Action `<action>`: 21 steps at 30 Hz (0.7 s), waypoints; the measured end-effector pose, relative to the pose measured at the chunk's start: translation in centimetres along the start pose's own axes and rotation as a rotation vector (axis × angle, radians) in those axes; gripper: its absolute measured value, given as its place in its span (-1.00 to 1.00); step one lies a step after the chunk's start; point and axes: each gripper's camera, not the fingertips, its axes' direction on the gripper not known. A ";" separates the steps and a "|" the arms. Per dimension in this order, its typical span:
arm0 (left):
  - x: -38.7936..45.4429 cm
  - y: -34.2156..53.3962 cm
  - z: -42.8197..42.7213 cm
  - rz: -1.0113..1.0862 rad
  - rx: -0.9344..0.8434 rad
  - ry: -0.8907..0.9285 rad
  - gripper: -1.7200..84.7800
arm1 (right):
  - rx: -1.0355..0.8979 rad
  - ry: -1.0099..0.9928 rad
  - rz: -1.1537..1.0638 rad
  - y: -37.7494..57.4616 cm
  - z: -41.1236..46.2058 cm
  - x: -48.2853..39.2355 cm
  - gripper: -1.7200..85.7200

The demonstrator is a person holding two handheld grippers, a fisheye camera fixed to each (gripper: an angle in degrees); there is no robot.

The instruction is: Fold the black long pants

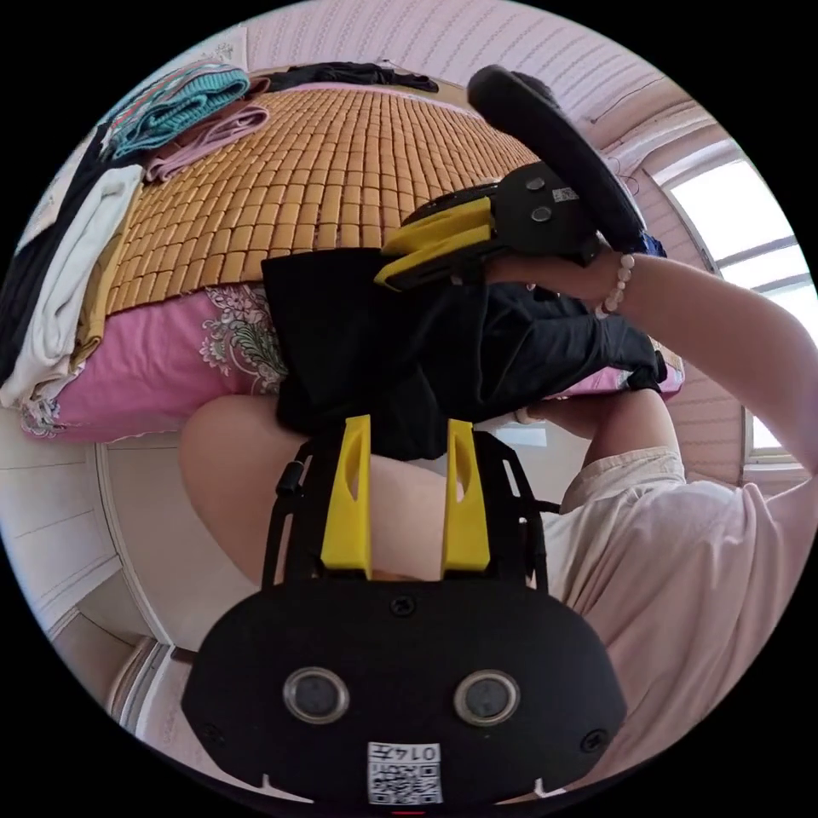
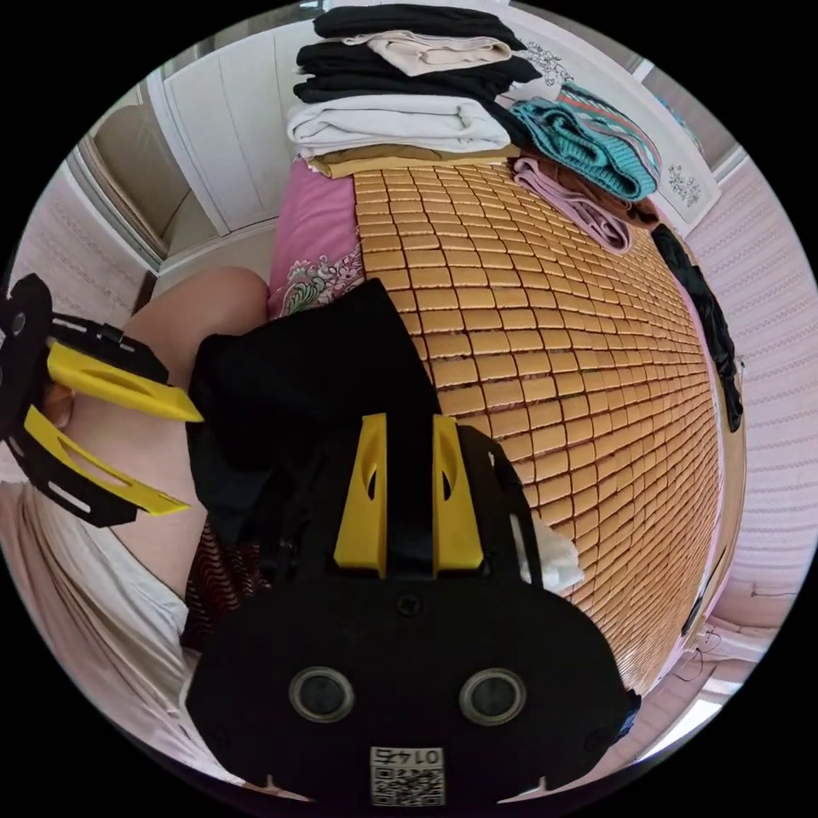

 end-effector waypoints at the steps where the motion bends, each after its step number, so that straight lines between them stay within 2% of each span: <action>1: -0.2 -0.5 0.2 -0.008 -0.009 0.032 -0.67 | -0.017 -0.058 0.001 0.1 -0.3 0.5 -0.87; 3: -0.4 -1.0 0.2 -0.019 -0.015 0.051 -0.68 | -0.072 -0.136 0.020 0.3 -0.8 1.7 -0.93; 6: -0.1 -0.8 -0.5 -0.021 0.039 0.031 -0.70 | 0.016 -0.124 0.050 2.9 -3.8 4.2 -0.96; 8: 0.5 -0.7 -1.0 -0.007 0.069 0.021 -0.70 | 0.094 -0.096 0.140 5.6 -6.4 6.8 -0.97; 11: 1.8 -1.2 -2.0 0.034 0.133 0.005 -0.69 | 0.203 -0.183 0.384 12.7 -9.9 12.1 -0.97; 16: 4.7 -4.3 -1.6 0.108 0.194 -0.064 -0.68 | 0.082 -0.172 0.697 27.5 -8.1 14.6 -0.95; 18: 5.2 -5.4 -1.2 0.114 0.208 -0.094 -0.68 | 0.051 -0.202 0.743 31.1 -7.0 13.8 -0.95; 21: 5.4 -7.9 0.2 0.095 0.164 -0.030 -0.67 | 0.107 -0.241 0.806 35.0 -6.4 12.7 -0.95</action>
